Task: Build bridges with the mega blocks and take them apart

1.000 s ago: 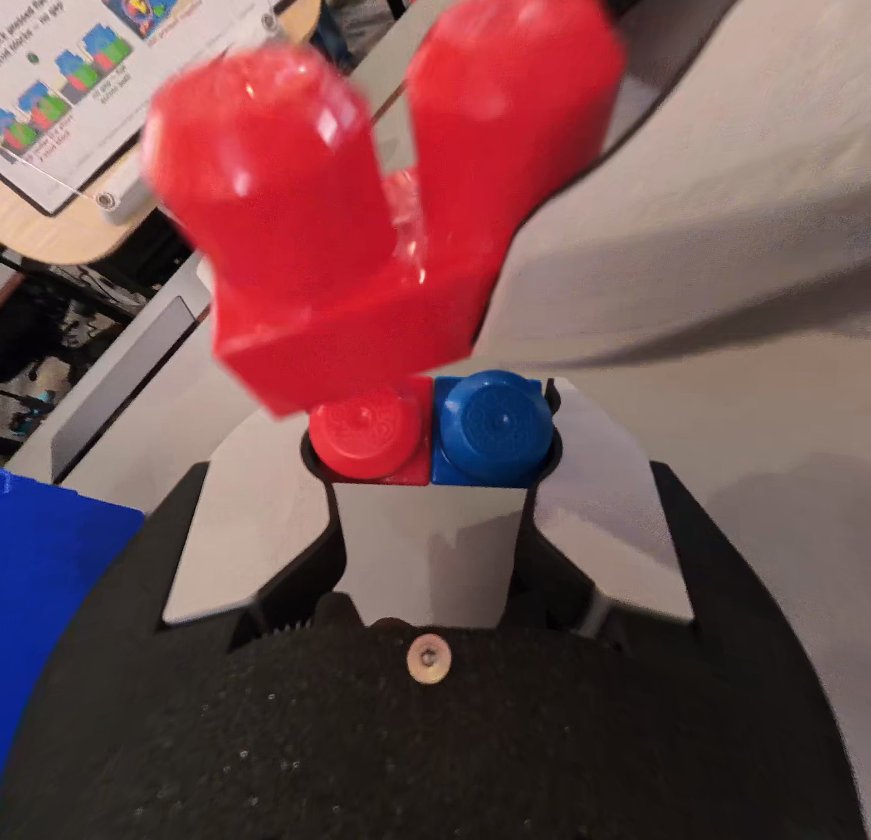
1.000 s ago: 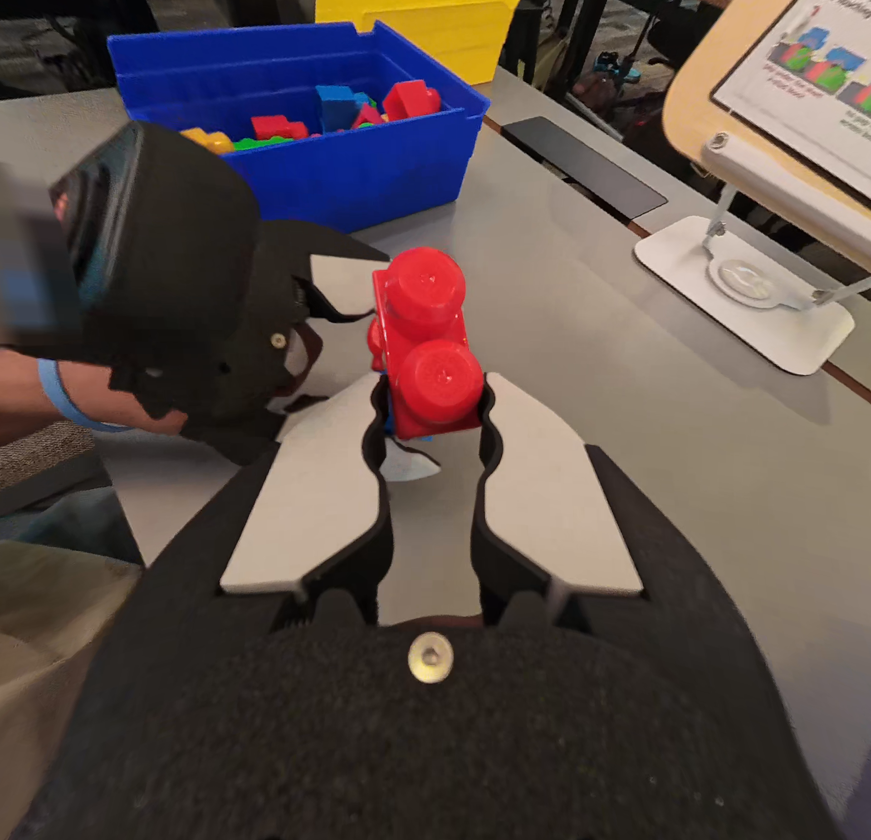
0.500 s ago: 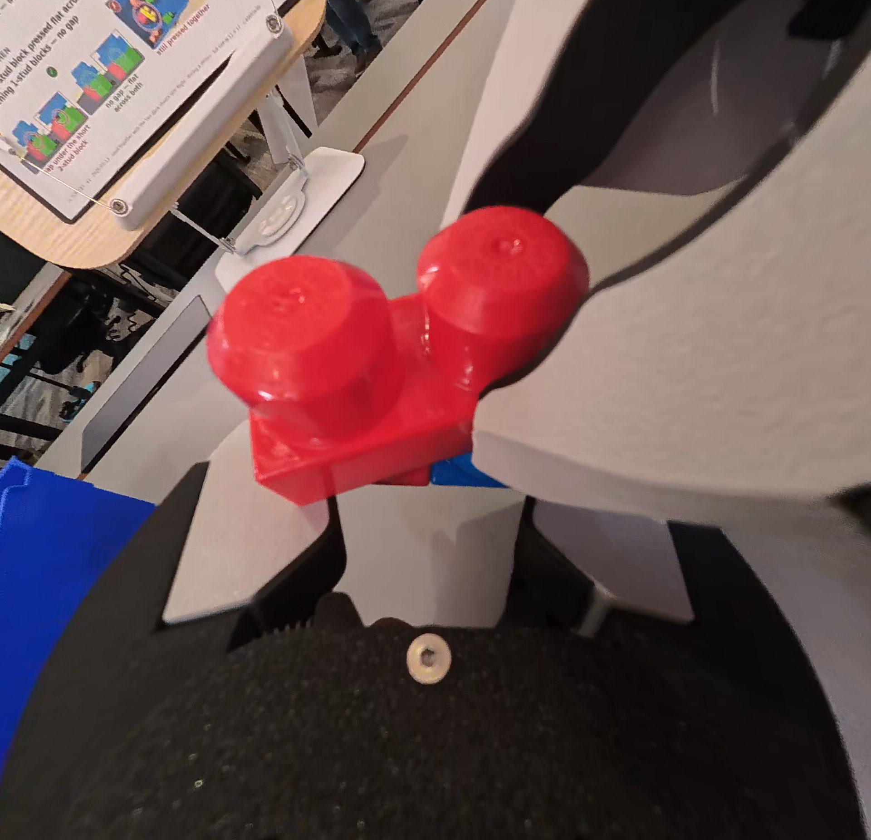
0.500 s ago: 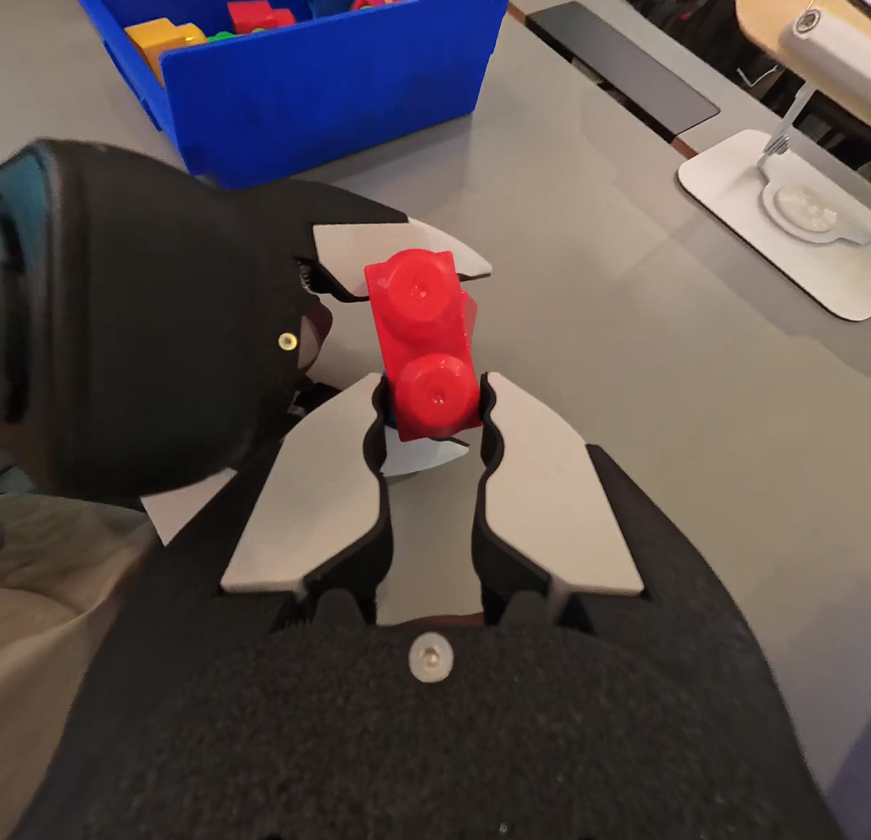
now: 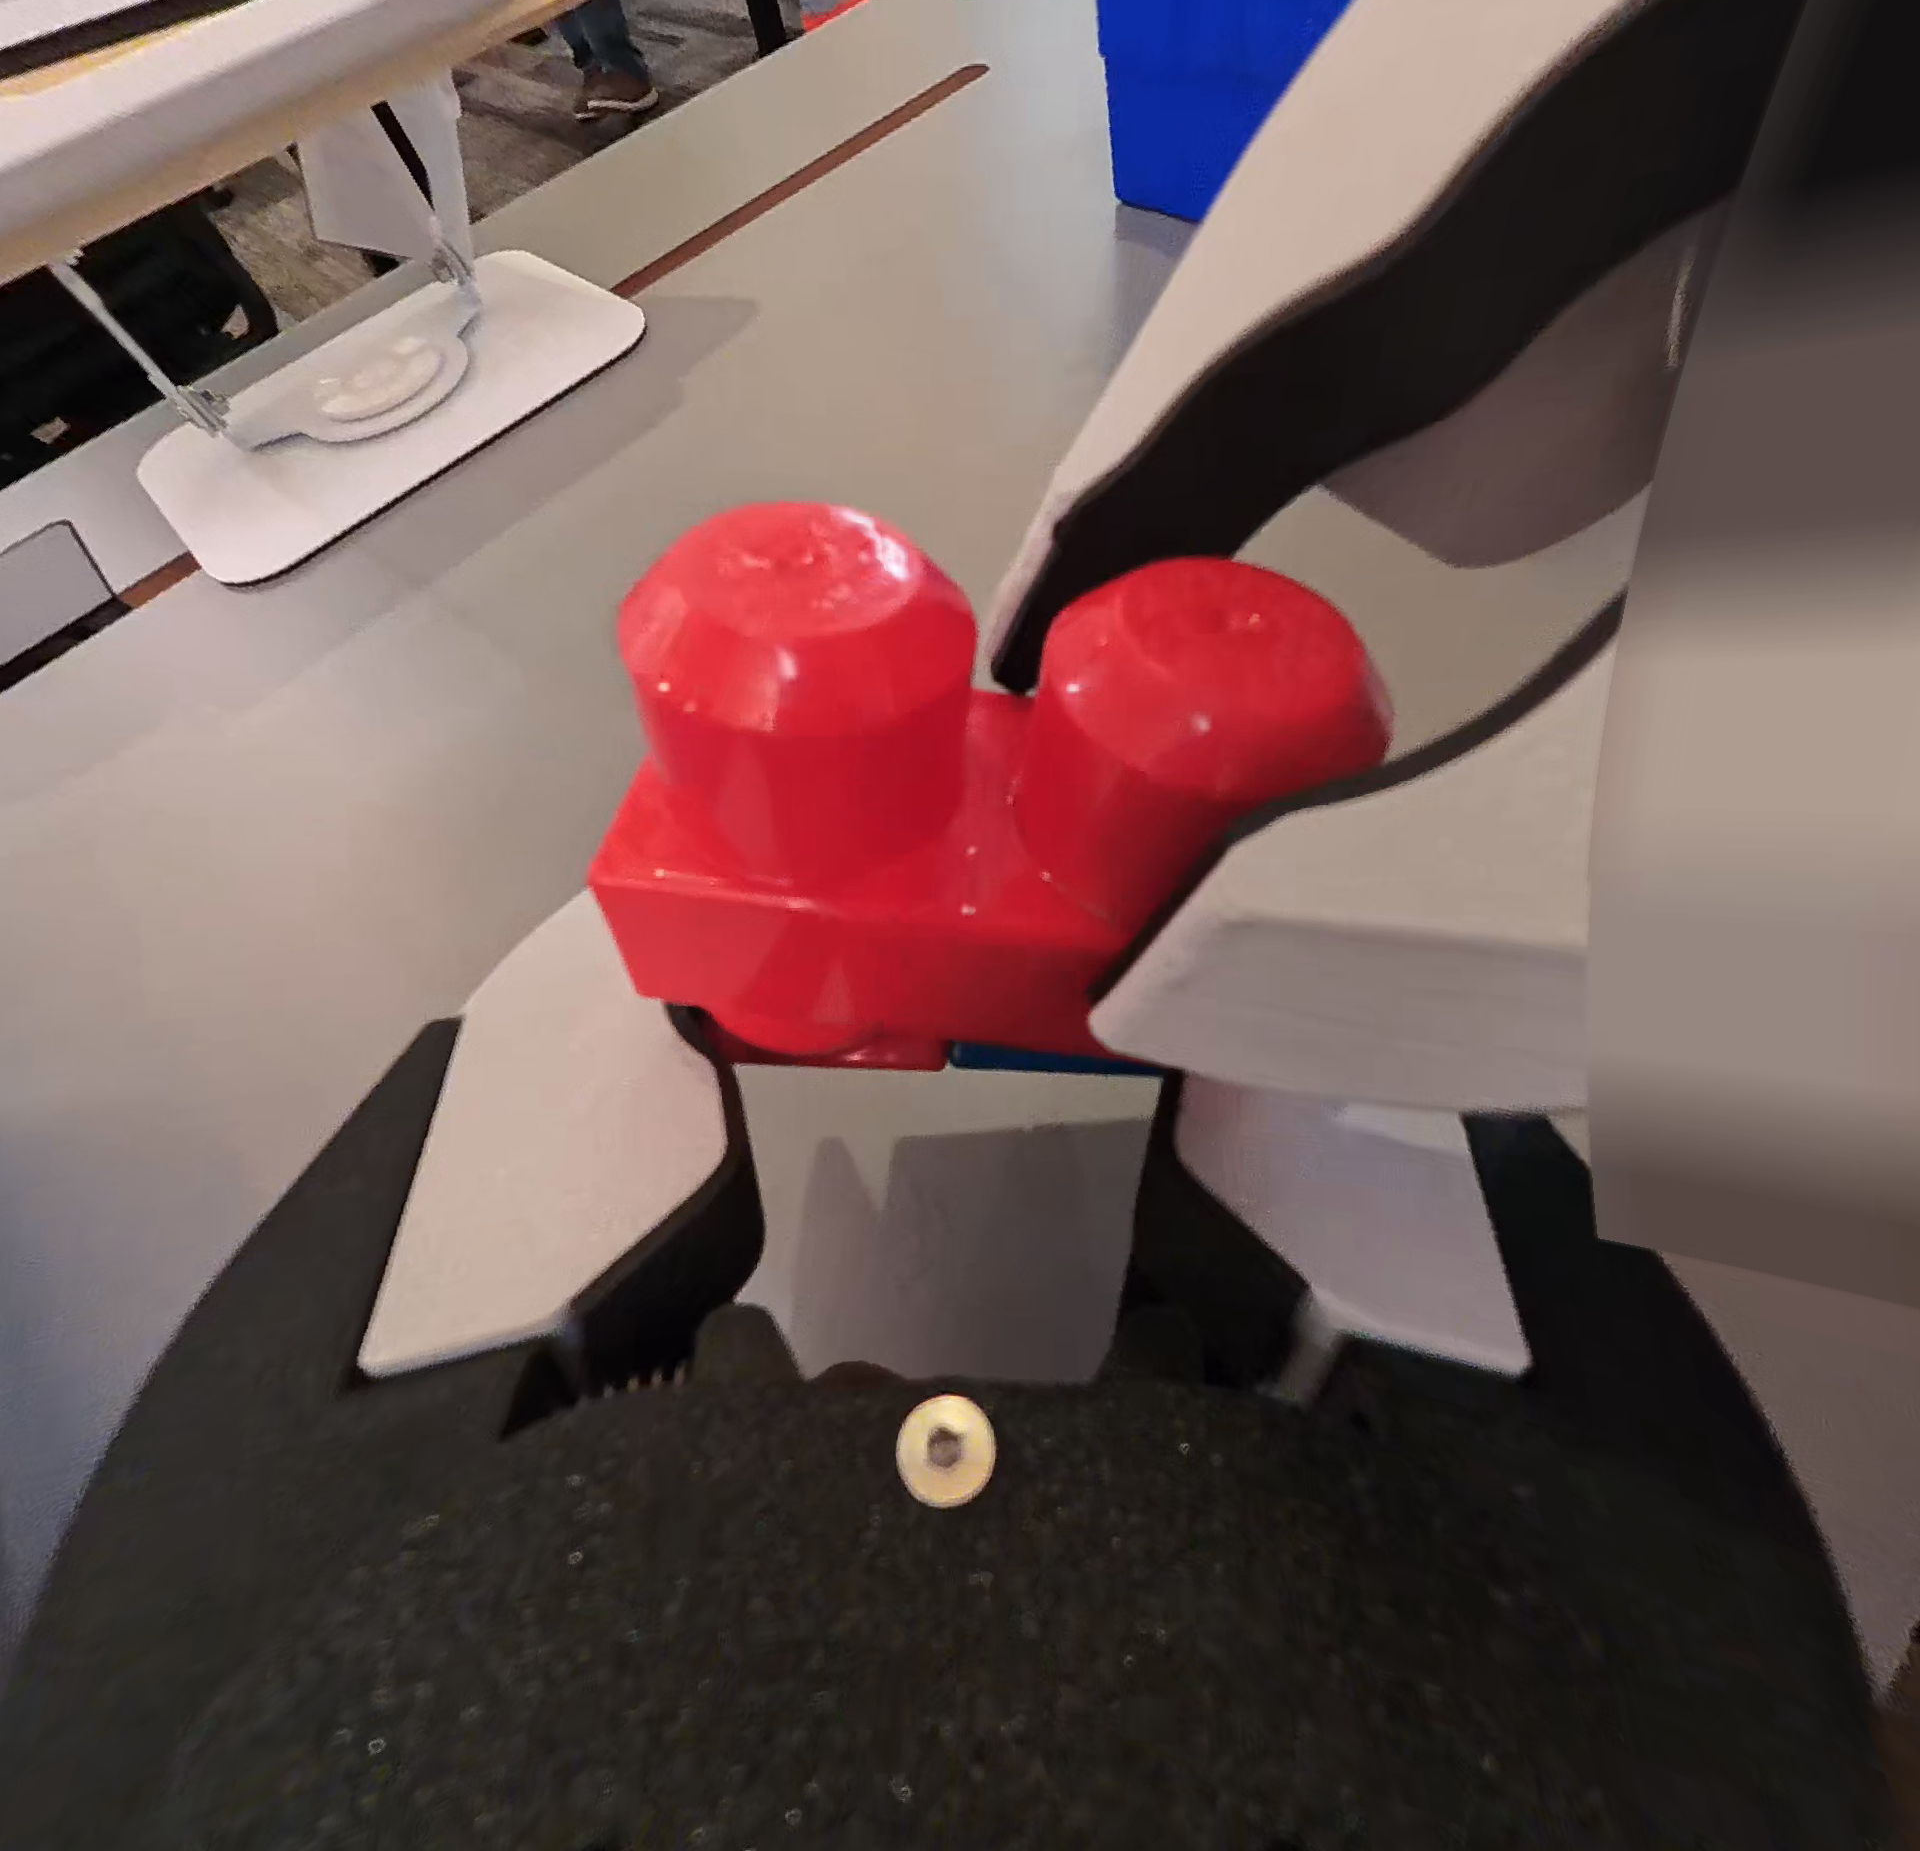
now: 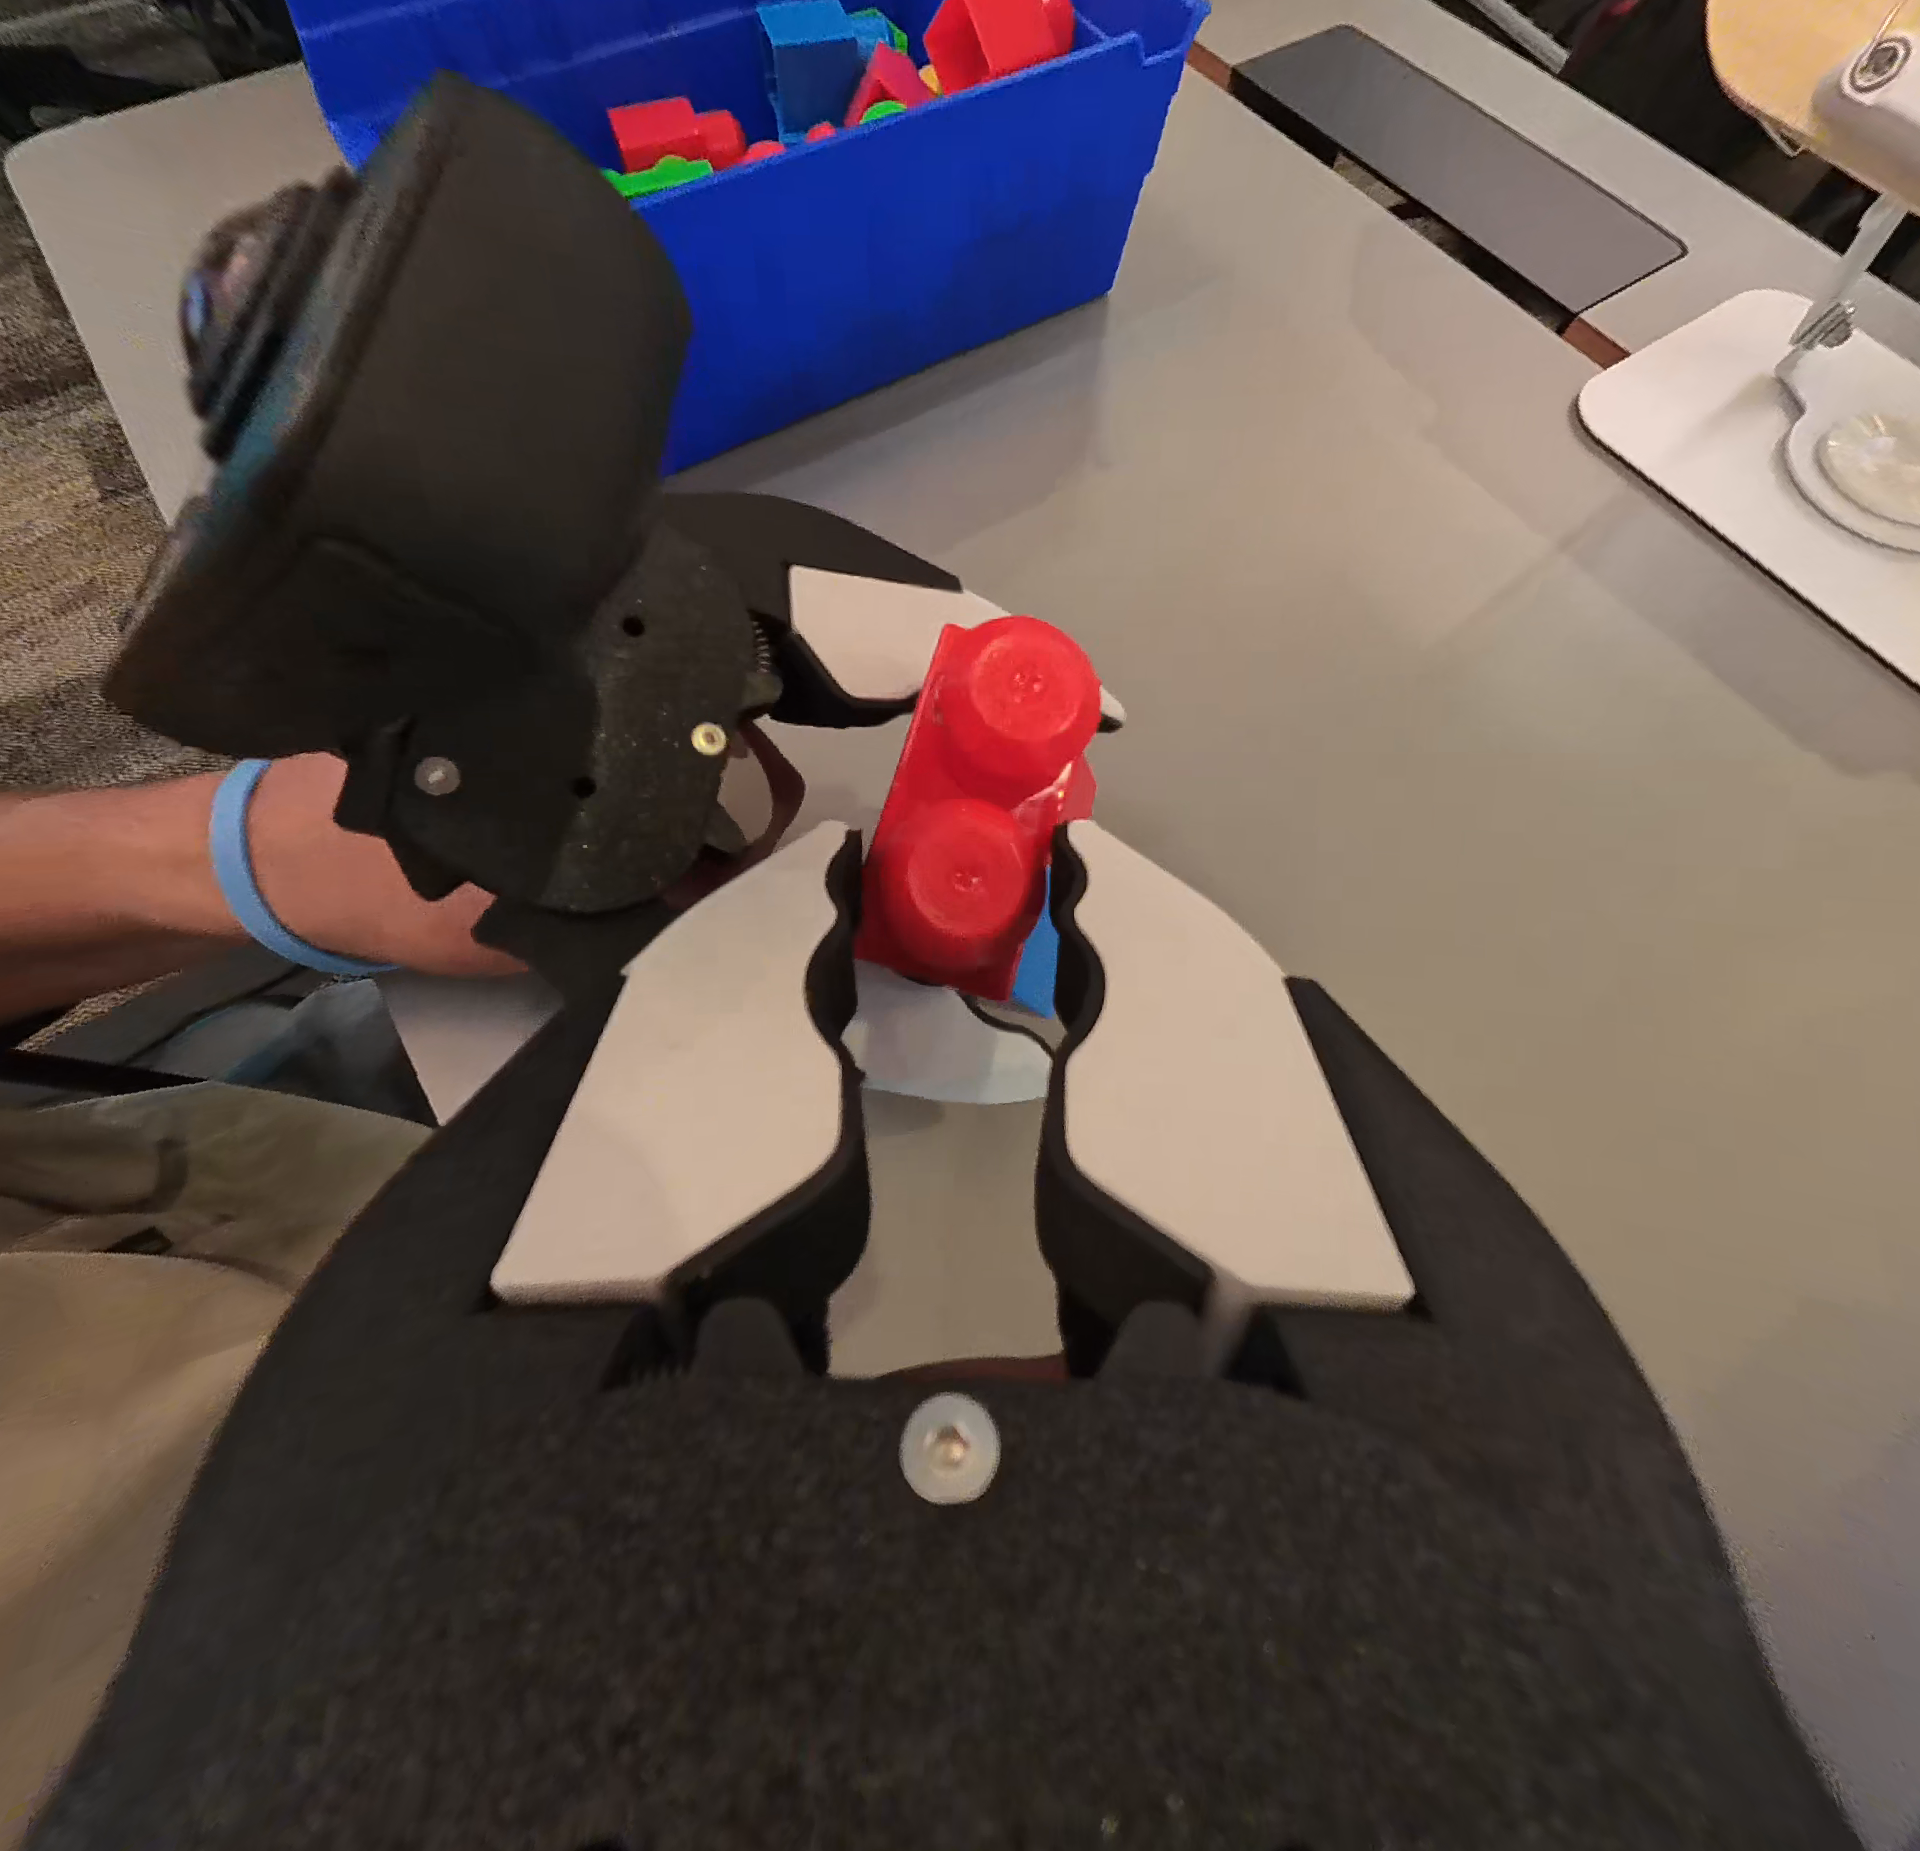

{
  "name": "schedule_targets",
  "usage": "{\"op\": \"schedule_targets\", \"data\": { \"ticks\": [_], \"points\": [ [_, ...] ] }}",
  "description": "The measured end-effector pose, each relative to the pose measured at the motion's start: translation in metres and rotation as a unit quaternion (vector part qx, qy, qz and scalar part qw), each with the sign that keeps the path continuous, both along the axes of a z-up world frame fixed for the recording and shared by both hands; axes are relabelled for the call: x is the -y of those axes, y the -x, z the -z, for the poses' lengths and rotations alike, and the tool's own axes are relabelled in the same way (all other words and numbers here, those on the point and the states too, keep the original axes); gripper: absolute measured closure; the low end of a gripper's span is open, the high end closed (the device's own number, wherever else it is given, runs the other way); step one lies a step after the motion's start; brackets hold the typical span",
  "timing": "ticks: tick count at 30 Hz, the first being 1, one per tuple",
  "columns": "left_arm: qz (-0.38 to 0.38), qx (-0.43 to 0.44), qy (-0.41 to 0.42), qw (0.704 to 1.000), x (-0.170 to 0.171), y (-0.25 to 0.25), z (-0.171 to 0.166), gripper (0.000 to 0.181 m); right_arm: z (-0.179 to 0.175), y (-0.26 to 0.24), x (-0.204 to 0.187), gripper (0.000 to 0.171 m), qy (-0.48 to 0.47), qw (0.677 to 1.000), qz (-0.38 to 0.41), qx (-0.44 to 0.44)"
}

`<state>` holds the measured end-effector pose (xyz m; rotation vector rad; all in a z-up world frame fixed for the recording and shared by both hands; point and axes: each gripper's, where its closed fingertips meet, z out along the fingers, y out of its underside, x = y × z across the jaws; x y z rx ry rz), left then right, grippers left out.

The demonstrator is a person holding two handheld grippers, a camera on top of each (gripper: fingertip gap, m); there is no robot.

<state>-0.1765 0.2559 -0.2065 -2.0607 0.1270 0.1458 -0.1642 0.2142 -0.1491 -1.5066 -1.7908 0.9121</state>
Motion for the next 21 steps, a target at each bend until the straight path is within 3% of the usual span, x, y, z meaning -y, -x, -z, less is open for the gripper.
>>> {"op": "schedule_targets", "data": {
  "ticks": [6,14,21],
  "points": [
    [0.025,0.043,0.012,0.999,0.001,-0.009,0.001,0.092,-0.009,-0.001,0.005,0.141,0.054,0.998,-0.018,-0.023],
    [0.062,0.071,0.041,0.995,0.002,-0.016,0.006,0.092,-0.007,0.0,0.006,0.138,0.039,0.999,-0.028,-0.015],
    [0.116,0.113,0.055,0.985,0.003,-0.026,0.003,0.093,-0.009,0.0,0.009,0.135,0.089,0.992,-0.087,0.006]
  ]
}}
